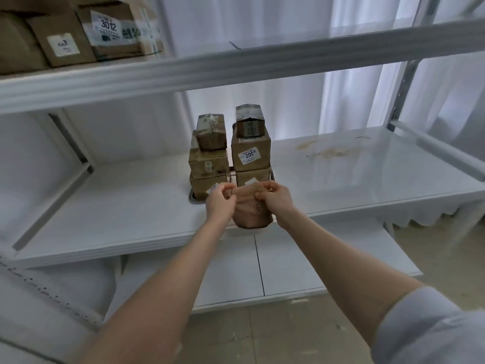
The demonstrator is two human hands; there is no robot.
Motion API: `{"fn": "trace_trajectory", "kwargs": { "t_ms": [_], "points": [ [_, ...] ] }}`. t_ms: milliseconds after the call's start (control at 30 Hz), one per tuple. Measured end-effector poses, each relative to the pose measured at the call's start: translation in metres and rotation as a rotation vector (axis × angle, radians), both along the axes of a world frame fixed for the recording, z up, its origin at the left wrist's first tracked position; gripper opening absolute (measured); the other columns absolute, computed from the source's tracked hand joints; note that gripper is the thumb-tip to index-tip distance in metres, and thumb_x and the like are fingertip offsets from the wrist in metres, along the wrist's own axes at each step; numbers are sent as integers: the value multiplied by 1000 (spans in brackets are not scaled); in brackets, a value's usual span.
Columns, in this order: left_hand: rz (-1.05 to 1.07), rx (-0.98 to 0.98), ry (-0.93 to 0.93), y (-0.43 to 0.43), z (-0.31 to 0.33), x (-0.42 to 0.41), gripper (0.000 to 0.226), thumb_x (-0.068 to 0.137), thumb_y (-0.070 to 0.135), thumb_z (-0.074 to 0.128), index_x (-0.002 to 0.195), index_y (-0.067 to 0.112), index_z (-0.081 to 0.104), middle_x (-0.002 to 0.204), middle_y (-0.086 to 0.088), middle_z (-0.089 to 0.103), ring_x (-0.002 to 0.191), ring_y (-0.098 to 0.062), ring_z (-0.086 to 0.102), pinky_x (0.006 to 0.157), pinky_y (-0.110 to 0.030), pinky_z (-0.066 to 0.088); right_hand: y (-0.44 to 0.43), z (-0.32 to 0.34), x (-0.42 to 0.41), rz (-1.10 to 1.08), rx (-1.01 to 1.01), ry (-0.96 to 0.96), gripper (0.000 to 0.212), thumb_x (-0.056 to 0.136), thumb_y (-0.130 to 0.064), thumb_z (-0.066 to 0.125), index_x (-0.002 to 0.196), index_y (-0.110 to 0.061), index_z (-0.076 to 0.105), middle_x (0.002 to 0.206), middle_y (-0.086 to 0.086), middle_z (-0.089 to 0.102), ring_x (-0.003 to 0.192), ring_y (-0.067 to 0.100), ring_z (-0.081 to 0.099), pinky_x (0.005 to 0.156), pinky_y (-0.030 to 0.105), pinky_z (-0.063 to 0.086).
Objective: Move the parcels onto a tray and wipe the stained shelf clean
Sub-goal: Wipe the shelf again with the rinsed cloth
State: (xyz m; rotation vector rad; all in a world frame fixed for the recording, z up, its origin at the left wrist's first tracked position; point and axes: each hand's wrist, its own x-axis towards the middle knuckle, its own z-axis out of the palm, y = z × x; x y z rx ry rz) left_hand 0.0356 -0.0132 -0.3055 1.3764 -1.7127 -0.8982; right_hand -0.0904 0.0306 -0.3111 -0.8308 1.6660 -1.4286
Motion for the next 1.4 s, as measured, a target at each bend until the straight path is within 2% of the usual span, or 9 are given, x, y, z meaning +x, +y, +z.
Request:
{"fn": "trace_trajectory", "kwargs": {
  "t_ms": [100, 300, 367, 700, 833, 933, 1067, 1267, 1400],
  "points": [
    [73, -12, -114, -32, -6, 15, 30, 91, 11, 55, 119, 16, 62, 124, -9, 58, 107, -22, 57, 88, -26, 46, -27, -2, 6, 23, 4, 28, 32, 85, -7, 63, 116, -17, 60, 102, 3, 60, 95, 19, 57, 86, 32, 51],
    [-180, 231, -734, -65, -65, 9, 61, 91, 29, 53, 147, 25, 30, 146, -12, 38, 129, -34, 42, 106, -38, 37, -41, -32, -32, -45, 192, -5, 30, 90, -8, 57, 119, -12, 57, 97, 4, 58, 84, 17, 53, 78, 32, 50],
    [-209, 193, -780, -69, -73, -5, 60, 91, 30, 51, 147, 32, 29, 148, -9, 33, 129, -36, 39, 108, -40, 35, -40, -42, -50, -68, 224, -1, 27, 92, -8, 56, 118, -11, 57, 94, 5, 58, 81, 17, 53, 79, 32, 50],
    [-547, 156, -512, -50, -92, -144, 40, 91, 22, 56, 131, 22, 57, 139, -1, 48, 128, -20, 46, 100, -19, 32, -26, -64, -137, -366, 283, 41, 28, 87, -6, 55, 113, -11, 65, 106, 9, 63, 96, 22, 55, 93, 39, 51],
    [-712, 136, -421, -22, -88, -207, 33, 85, 7, 61, 113, 22, 70, 98, 12, 61, 102, -13, 62, 82, -16, 43, -2, -63, -189, -481, 333, 58, 30, 87, -5, 53, 115, -12, 63, 118, 10, 62, 112, 26, 56, 98, 36, 47],
    [-779, 285, -341, 0, -79, -252, 35, 83, -3, 57, 111, 13, 70, 91, 2, 63, 86, -14, 60, 77, -22, 49, 16, -62, -231, -498, 350, 4, 30, 87, -4, 52, 114, -11, 63, 114, 12, 64, 109, 29, 59, 98, 38, 49],
    [-834, 630, -157, 16, -71, -305, 25, 78, 10, 66, 102, 8, 73, 103, -16, 71, 97, -26, 68, 92, -39, 54, 34, -56, -284, -519, 296, -63, 26, 87, -7, 52, 110, -9, 64, 99, 13, 68, 90, 30, 67, 89, 43, 55],
    [-588, 624, 254, 35, -24, -394, 27, 86, 3, 58, 109, 12, 70, 101, -5, 67, 92, -18, 61, 75, -29, 53, 59, -33, -380, -517, 227, 47, 18, 92, -20, 54, 105, -13, 63, 116, 10, 66, 110, 28, 59, 99, 38, 46],
    [-515, 531, 384, 26, -3, -405, 36, 87, 0, 55, 119, 14, 66, 107, -6, 64, 92, -19, 60, 75, -30, 54, 57, -12, -392, -290, 138, -73, 35, 92, -46, 55, 112, -17, 55, 105, 1, 61, 101, 22, 57, 75, 32, 44]
  ]
}}
